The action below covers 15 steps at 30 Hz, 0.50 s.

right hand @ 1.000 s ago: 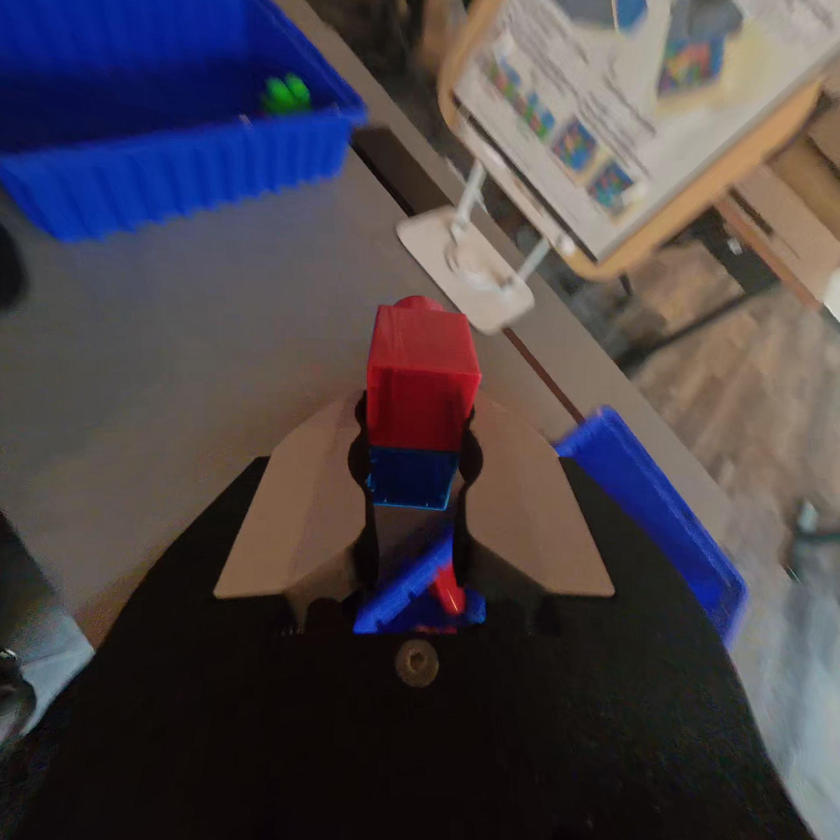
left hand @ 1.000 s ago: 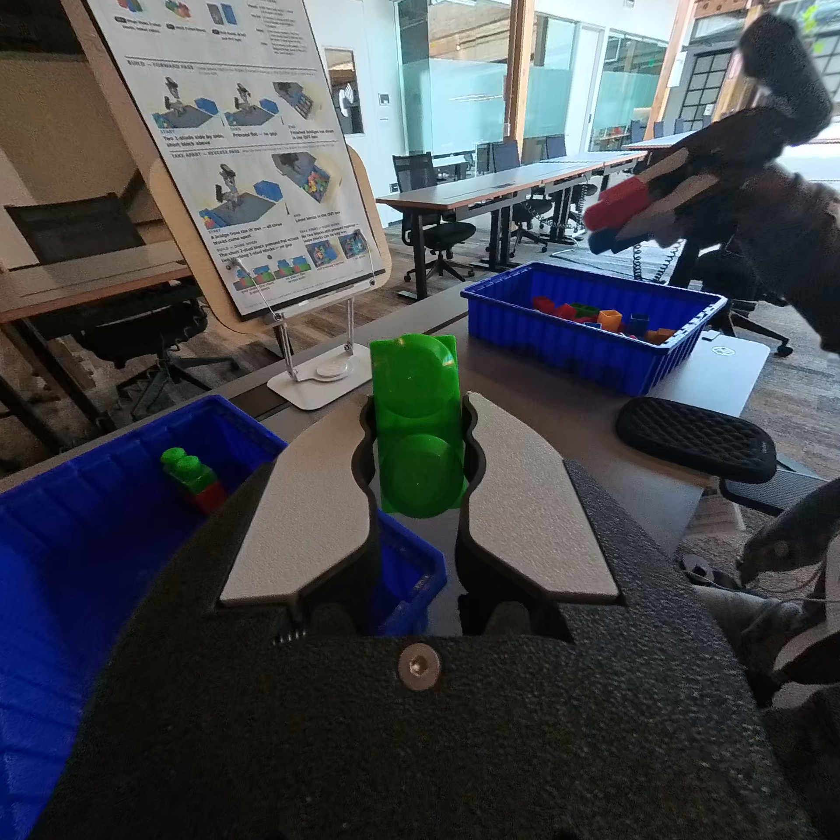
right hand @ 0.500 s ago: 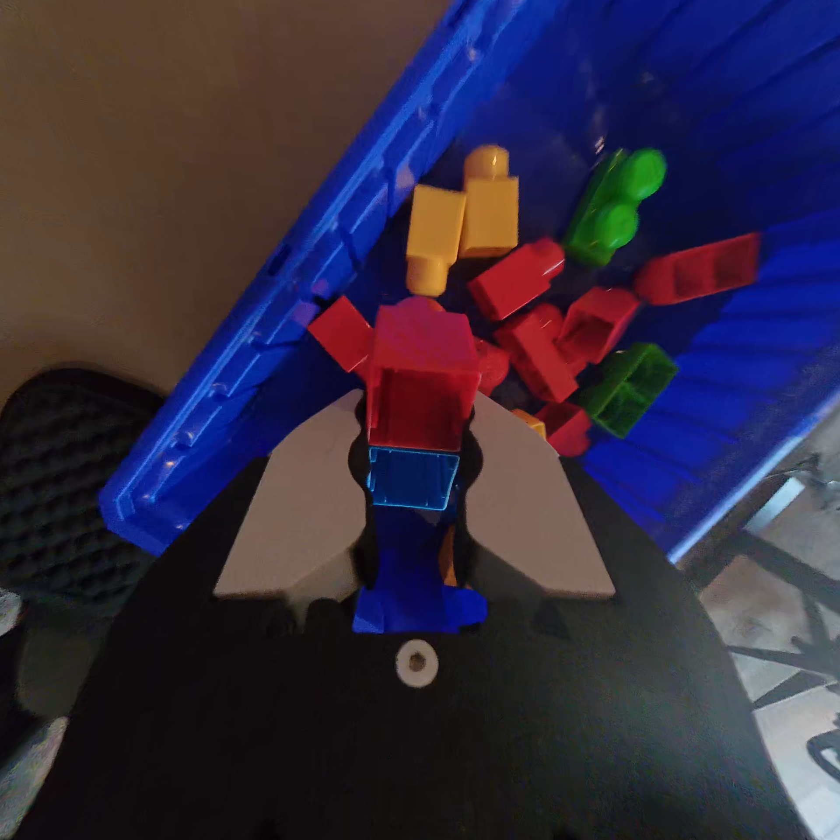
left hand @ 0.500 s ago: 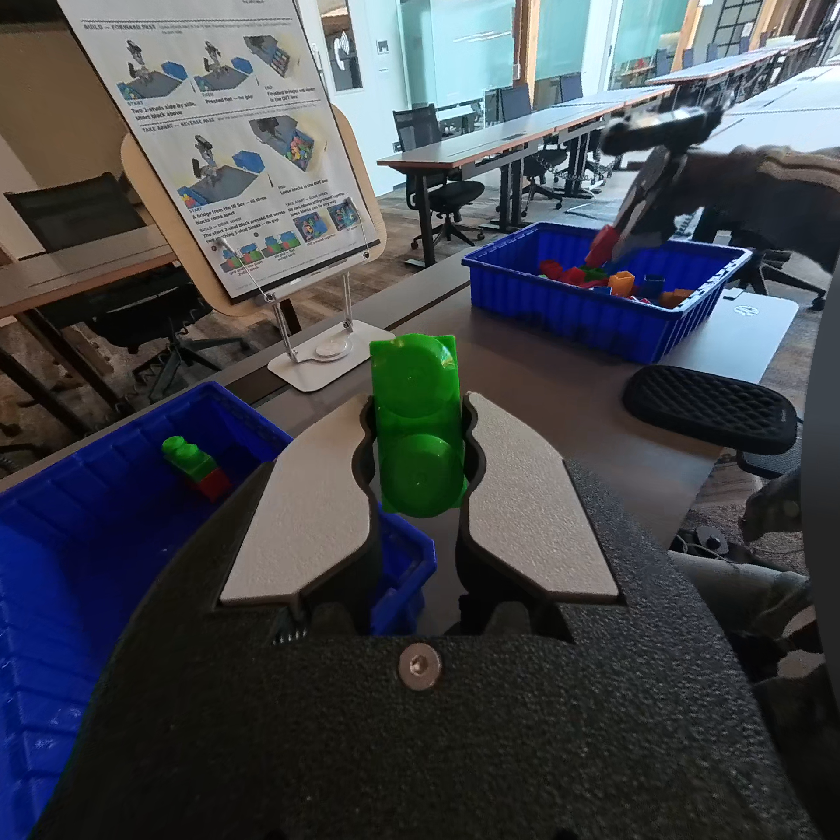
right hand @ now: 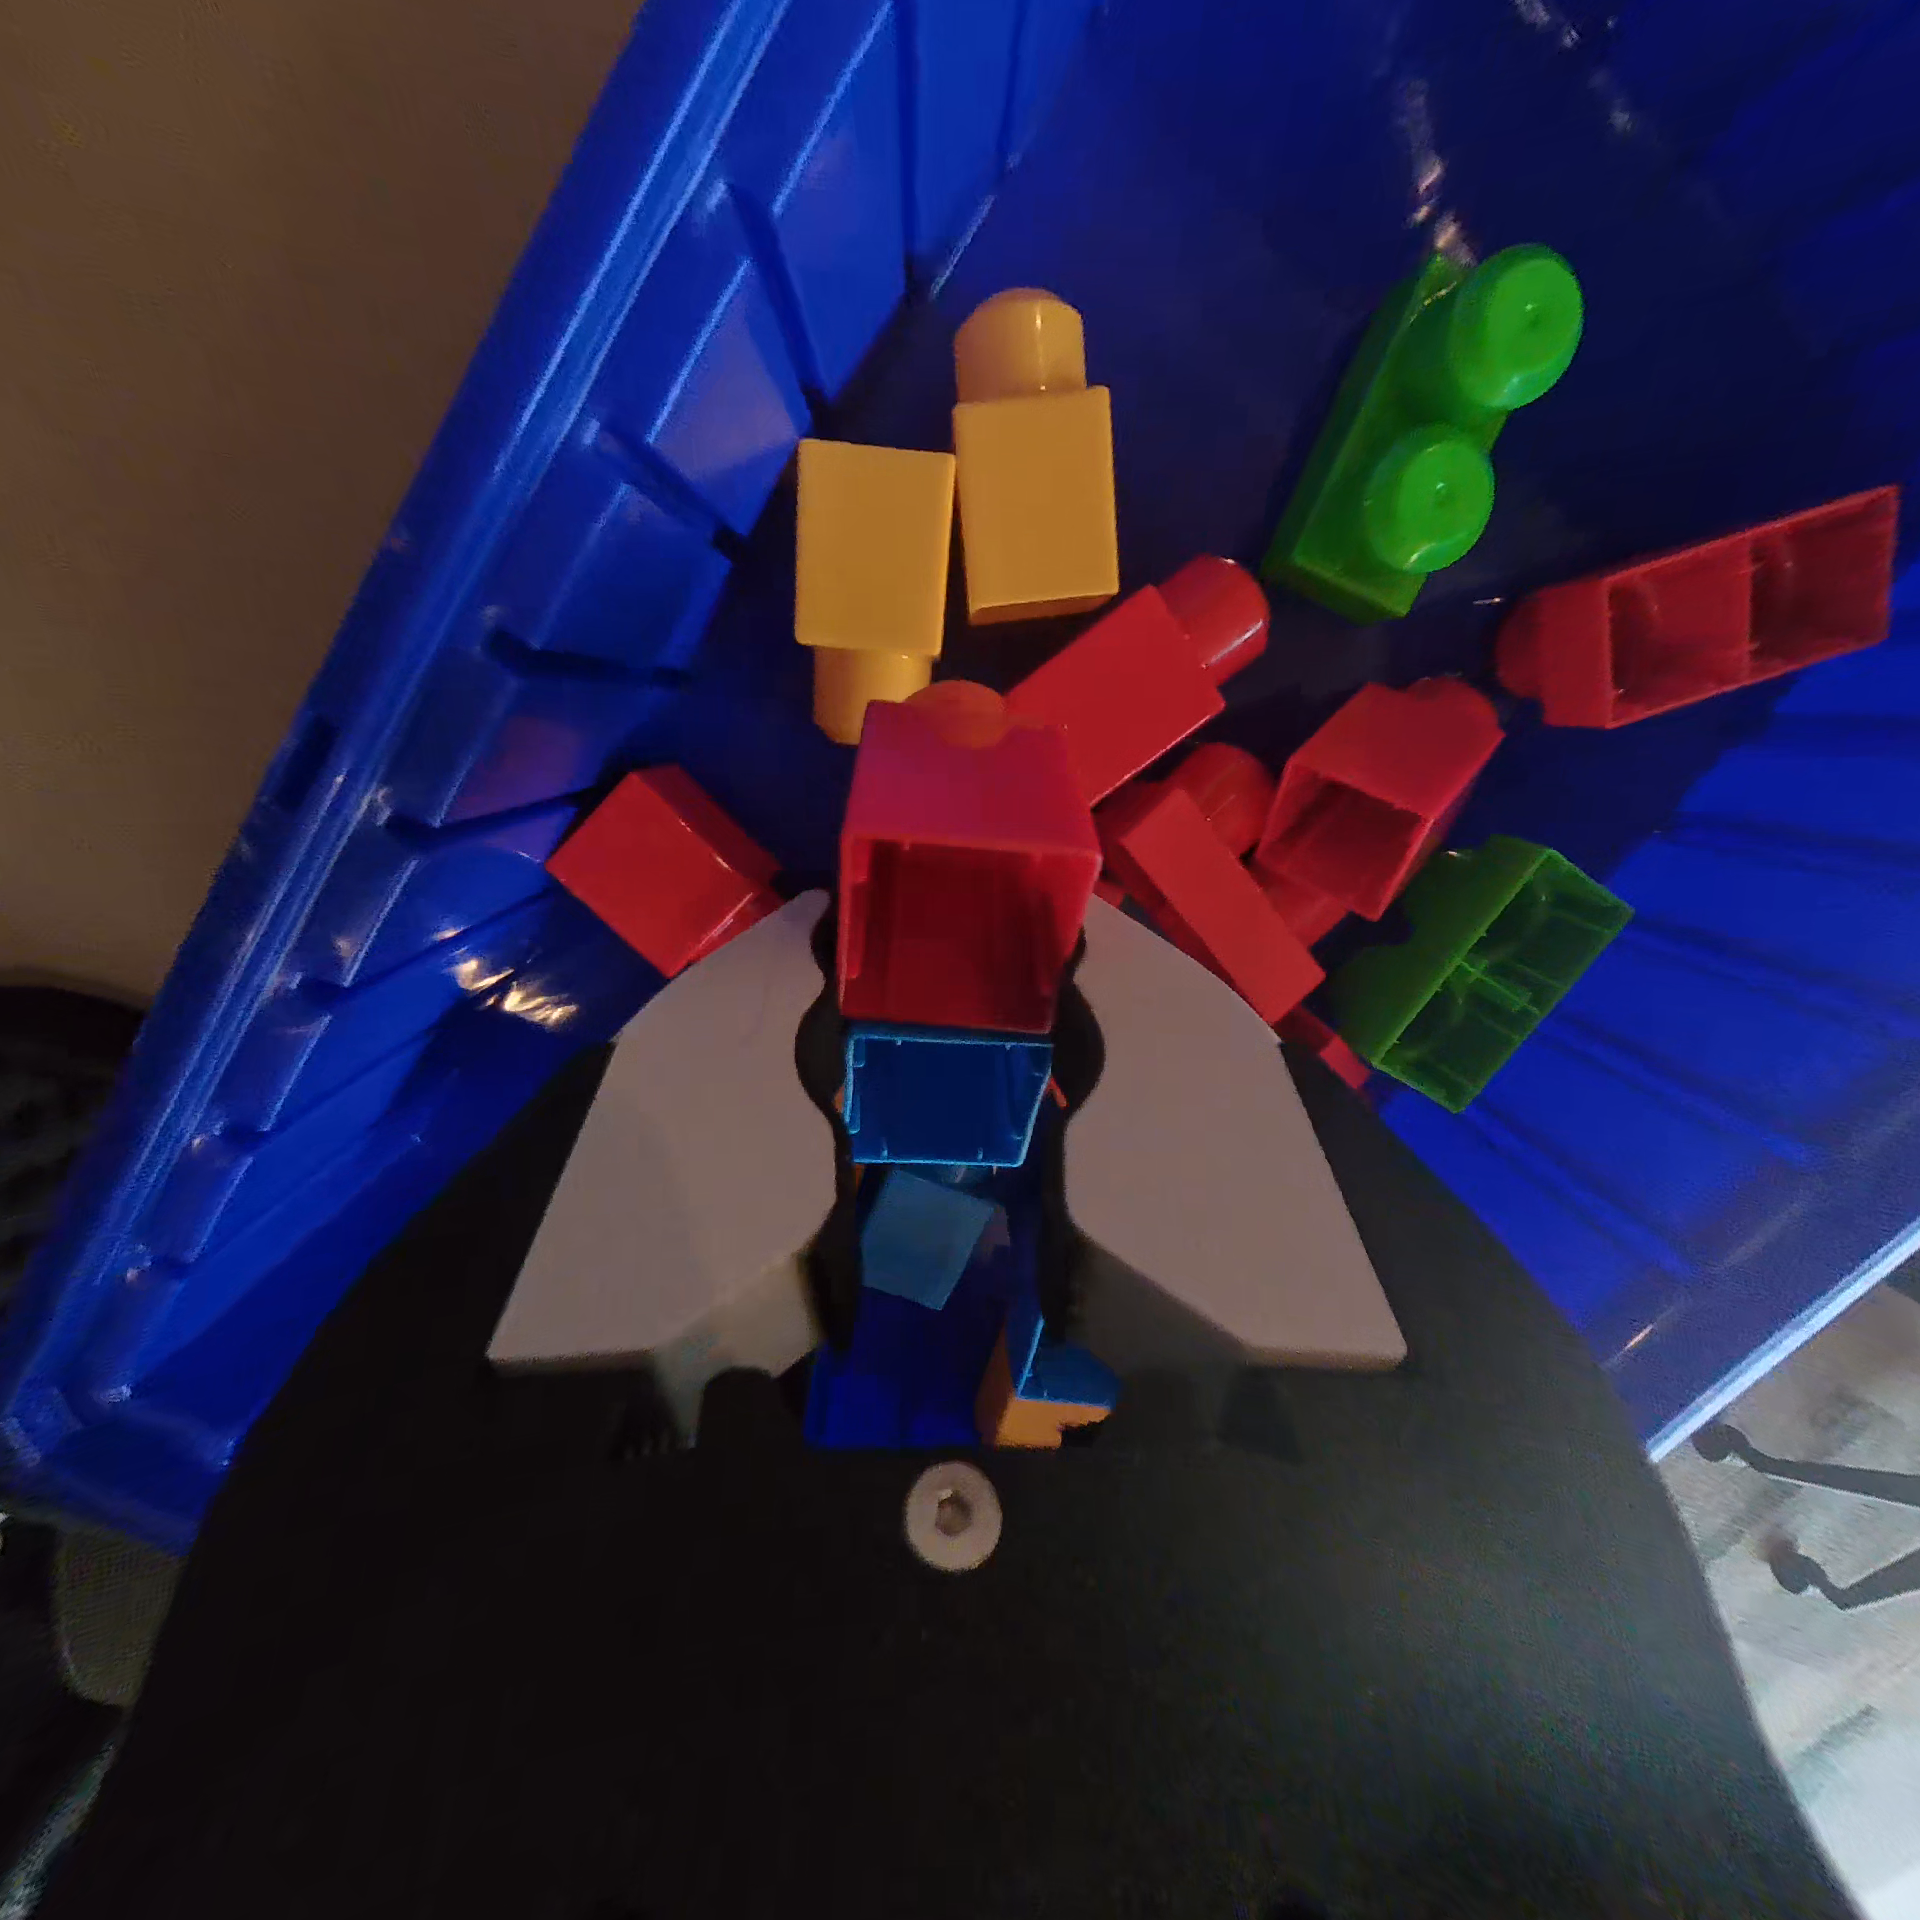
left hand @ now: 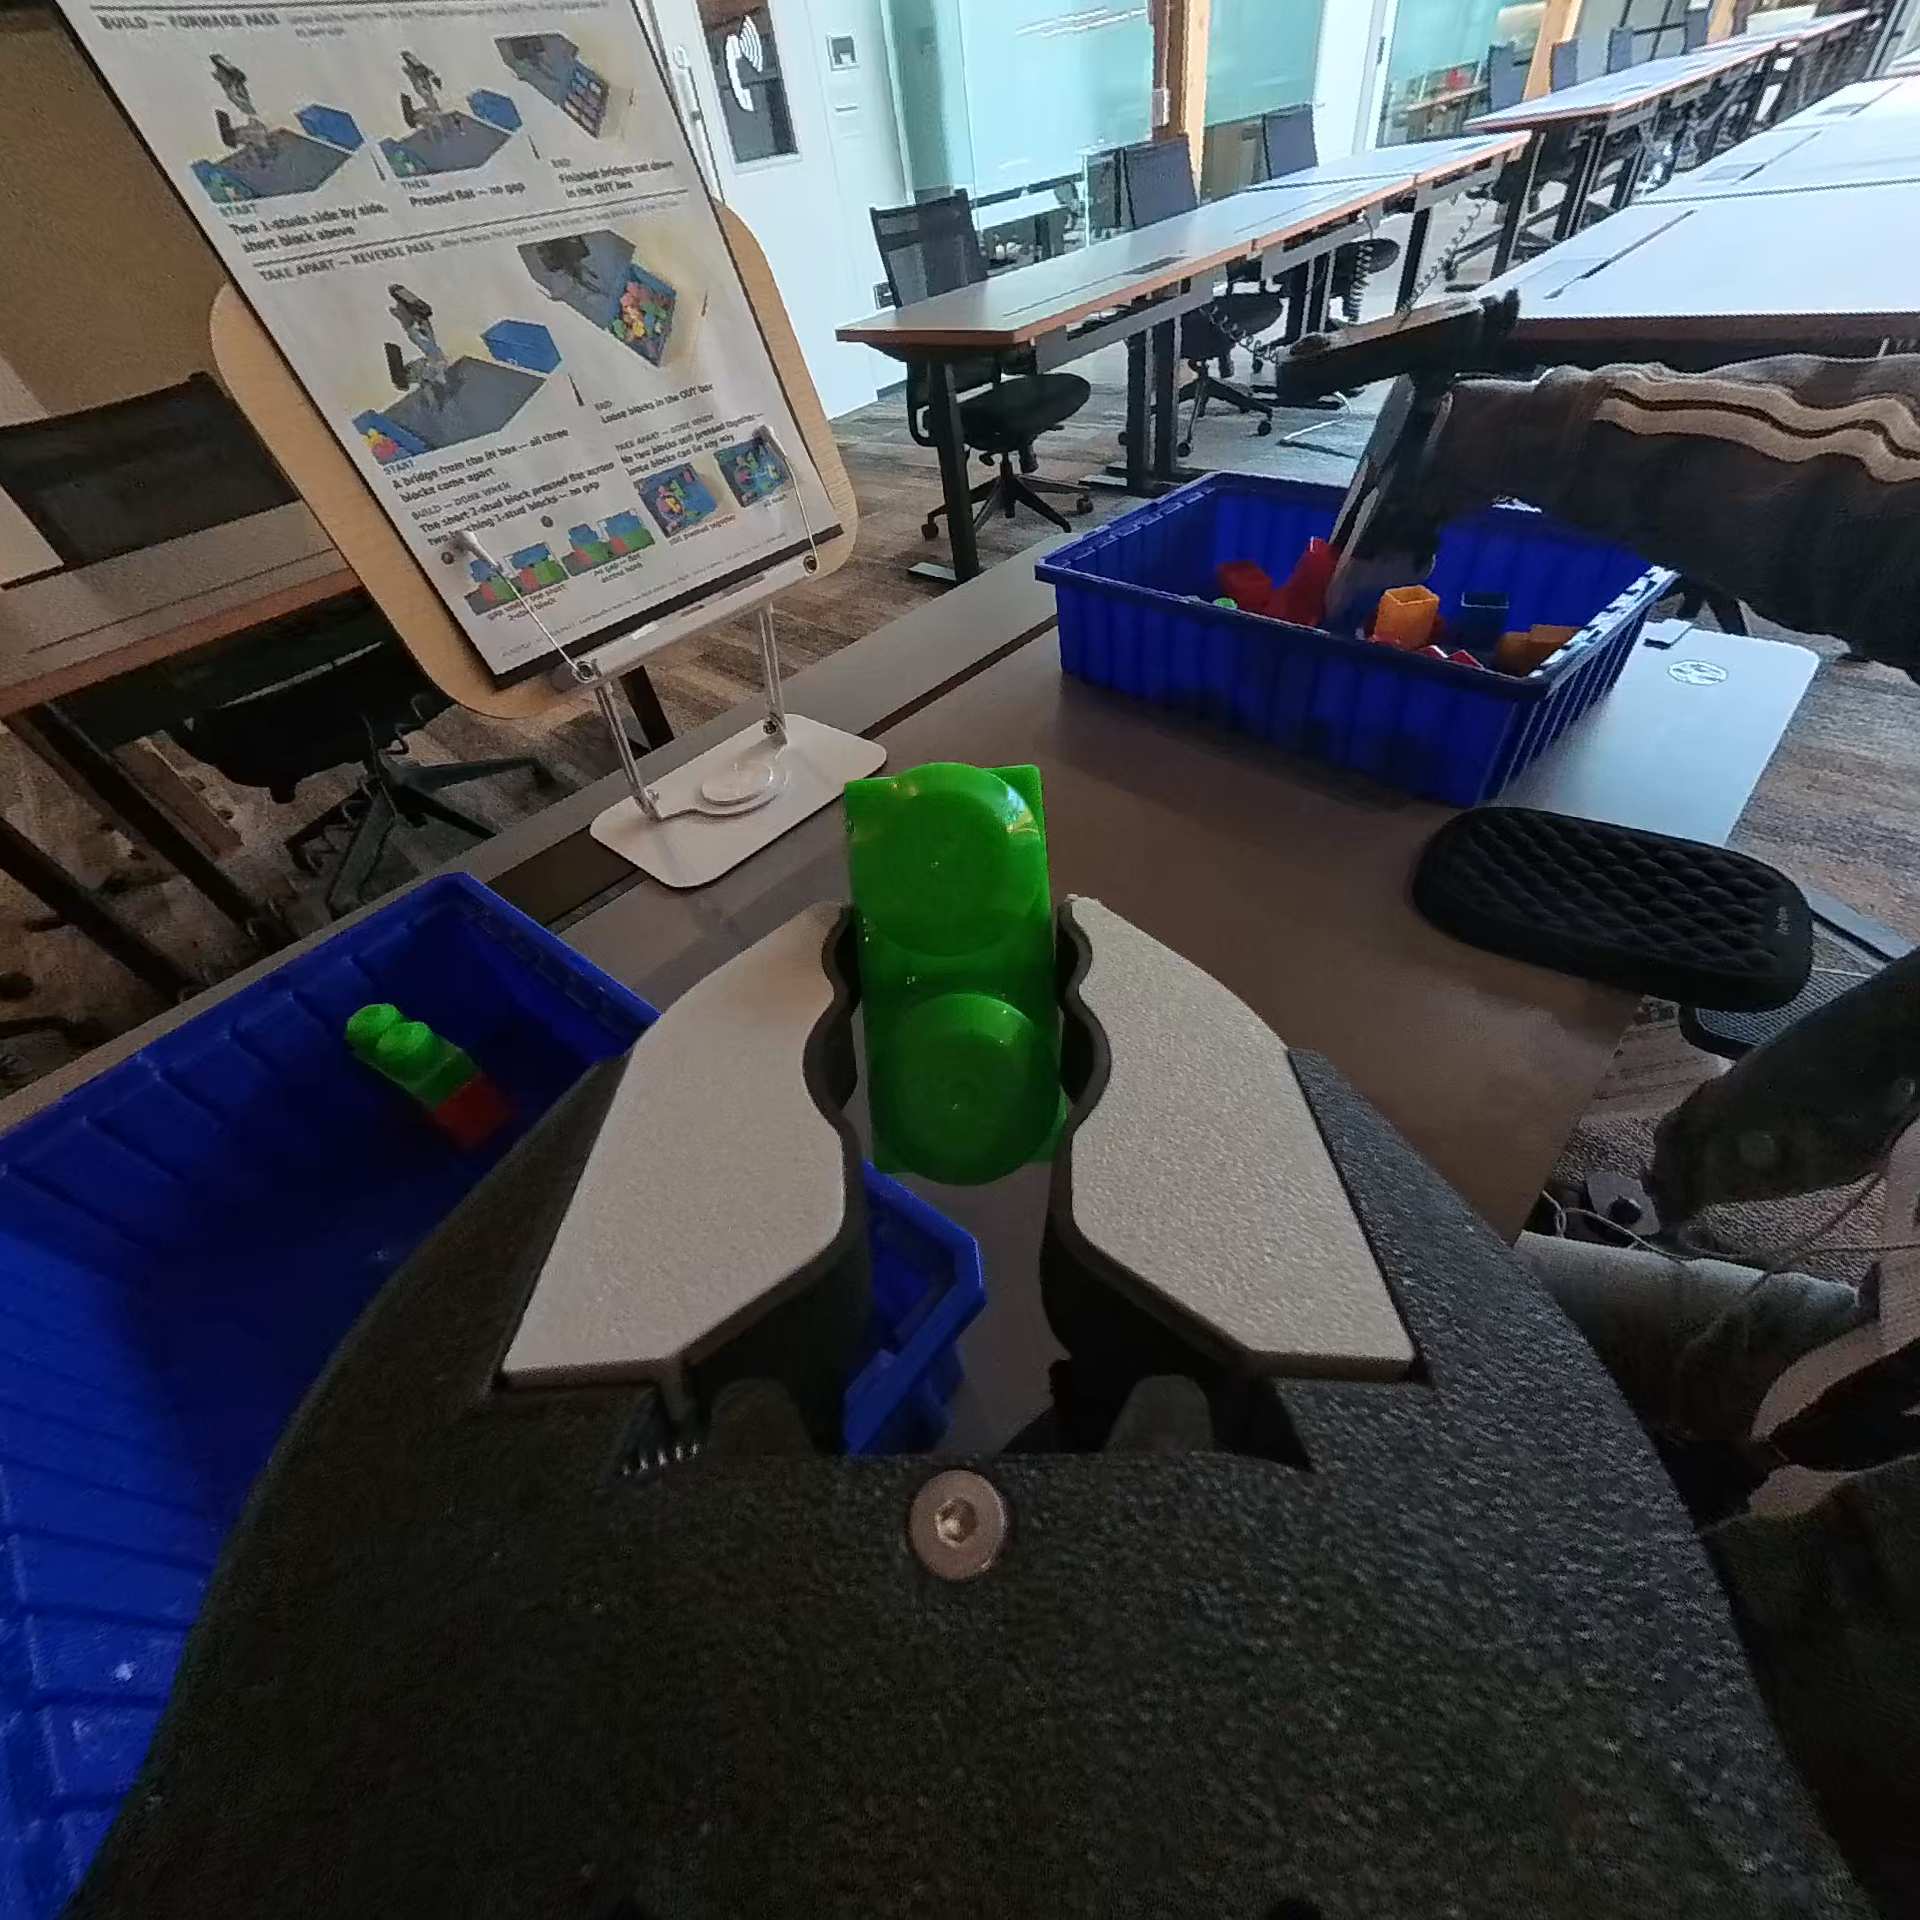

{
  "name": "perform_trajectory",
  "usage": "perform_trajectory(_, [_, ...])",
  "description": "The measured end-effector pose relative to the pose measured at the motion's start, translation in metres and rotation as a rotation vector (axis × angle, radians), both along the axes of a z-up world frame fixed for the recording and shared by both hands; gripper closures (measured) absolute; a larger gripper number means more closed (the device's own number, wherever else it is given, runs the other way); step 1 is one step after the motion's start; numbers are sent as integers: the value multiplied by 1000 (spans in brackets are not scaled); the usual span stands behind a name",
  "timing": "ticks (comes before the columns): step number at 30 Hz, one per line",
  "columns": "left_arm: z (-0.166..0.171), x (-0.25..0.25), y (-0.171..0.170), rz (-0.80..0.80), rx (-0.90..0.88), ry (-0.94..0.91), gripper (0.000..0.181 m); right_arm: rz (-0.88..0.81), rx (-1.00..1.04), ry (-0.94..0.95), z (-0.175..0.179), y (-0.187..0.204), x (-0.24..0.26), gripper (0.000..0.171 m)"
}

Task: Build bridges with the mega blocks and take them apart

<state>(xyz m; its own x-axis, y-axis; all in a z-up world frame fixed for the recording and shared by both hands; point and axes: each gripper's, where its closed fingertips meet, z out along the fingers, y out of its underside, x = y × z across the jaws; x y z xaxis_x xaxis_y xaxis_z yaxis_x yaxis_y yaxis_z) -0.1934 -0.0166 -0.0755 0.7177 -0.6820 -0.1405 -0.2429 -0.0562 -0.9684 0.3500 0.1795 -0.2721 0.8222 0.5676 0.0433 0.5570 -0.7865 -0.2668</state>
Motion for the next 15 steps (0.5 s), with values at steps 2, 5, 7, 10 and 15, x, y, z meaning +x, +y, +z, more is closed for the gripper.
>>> perform_trajectory(2, [-1,0,1,0,-6,0,146,-15,5,11,1,0,2,134])
perform_trajectory(5, [-2,1,2,-6,-8,-1,146,-28,23,29,3,-2,5,134])
perform_trajectory(7, [-1,2,3,-11,-9,-5,146,-45,40,49,6,-3,7,131])
perform_trajectory(10, [-2,4,3,-16,-10,-4,146,-75,61,77,12,-4,9,109])
perform_trajectory(15, [-2,7,3,-22,-11,-4,146,-88,169,201,39,-2,-6,77])
